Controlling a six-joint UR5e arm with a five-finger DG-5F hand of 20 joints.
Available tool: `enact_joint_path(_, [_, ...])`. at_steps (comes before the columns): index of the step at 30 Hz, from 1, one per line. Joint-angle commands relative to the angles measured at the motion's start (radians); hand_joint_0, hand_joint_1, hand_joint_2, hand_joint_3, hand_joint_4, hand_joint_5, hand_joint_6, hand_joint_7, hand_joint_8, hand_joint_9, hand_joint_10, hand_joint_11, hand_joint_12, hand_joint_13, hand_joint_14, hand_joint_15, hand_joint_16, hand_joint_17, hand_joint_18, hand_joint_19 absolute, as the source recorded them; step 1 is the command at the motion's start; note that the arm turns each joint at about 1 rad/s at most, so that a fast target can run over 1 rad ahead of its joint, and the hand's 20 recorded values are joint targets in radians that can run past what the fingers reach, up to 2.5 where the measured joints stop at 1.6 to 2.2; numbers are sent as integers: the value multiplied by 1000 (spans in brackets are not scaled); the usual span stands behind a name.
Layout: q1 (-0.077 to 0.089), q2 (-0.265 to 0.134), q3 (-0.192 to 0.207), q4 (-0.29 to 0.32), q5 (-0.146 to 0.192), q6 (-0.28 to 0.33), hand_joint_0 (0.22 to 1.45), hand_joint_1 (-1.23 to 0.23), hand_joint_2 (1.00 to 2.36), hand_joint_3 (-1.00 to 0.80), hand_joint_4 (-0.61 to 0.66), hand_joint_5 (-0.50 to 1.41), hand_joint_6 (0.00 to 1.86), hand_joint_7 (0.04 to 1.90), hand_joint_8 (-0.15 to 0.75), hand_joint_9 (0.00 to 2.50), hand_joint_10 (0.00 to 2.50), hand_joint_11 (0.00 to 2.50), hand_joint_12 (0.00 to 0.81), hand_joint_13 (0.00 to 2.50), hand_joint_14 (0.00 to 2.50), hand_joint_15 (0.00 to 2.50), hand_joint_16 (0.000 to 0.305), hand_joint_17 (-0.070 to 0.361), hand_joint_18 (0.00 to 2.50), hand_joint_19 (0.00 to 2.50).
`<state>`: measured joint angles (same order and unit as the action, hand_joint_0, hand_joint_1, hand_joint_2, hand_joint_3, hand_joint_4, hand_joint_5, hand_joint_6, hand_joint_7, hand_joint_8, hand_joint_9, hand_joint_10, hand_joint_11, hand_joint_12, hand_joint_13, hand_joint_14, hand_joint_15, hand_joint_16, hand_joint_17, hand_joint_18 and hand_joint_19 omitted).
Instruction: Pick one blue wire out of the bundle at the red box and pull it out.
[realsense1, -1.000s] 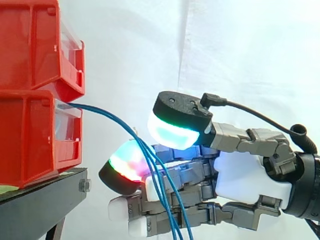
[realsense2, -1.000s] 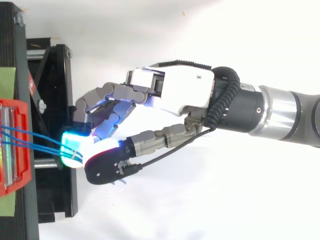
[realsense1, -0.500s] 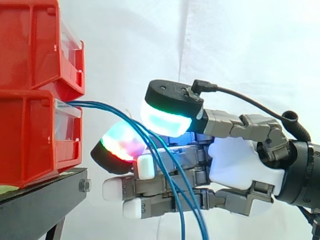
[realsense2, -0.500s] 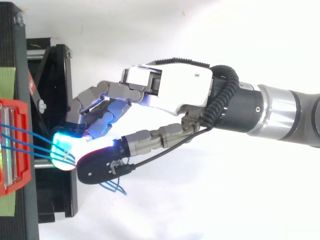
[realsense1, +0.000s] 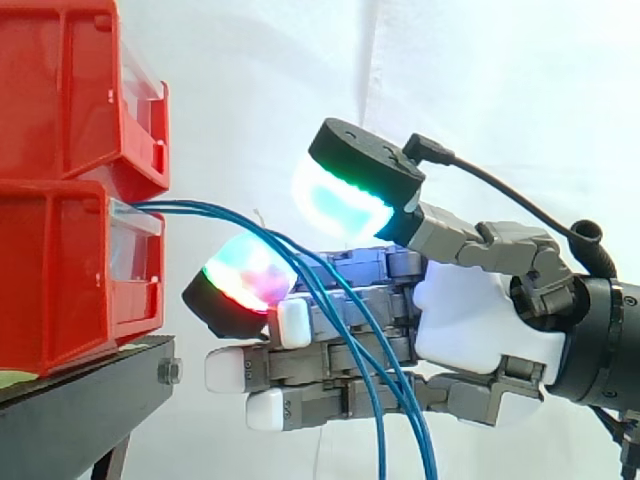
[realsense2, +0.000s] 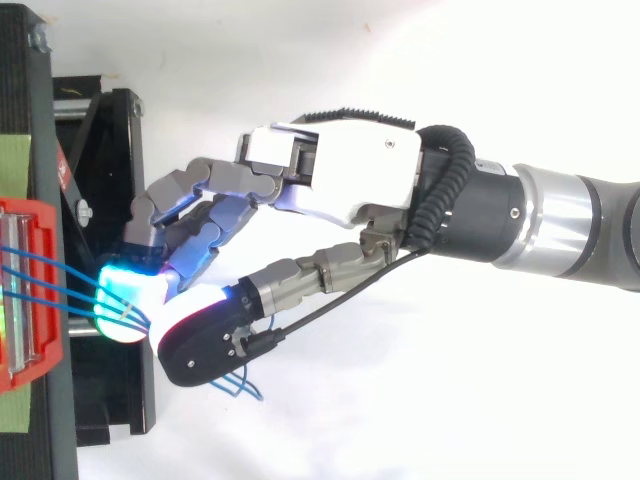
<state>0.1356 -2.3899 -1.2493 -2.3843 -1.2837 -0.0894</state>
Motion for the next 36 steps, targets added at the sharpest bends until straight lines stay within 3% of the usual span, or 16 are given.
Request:
enact_joint_path(1, [1, 0, -1, -3, 0, 0, 579, -729, 1008, -378, 218, -184, 925, 852, 358, 975, 13, 754, 426, 737, 11, 342, 55, 124, 647, 379])
enact_joint_path(17, [-1, -2, 1, -1, 0, 7, 637, -753, 1018, -184, 41, -200, 969, 987, 349, 935, 14, 783, 422, 757, 12, 358, 55, 123, 702, 378])
enact_joint_path(26, [-1, 0, 1, -10, -6, 31, 645, -752, 1019, -165, 17, -206, 974, 984, 350, 925, 12, 786, 422, 759, 12, 358, 55, 123, 701, 384])
enact_joint_path(36, [-1, 15, -1, -150, -86, 50, 656, -762, 1018, -178, 18, -214, 970, 979, 348, 914, 15, 775, 422, 755, 14, 362, 55, 124, 708, 382])
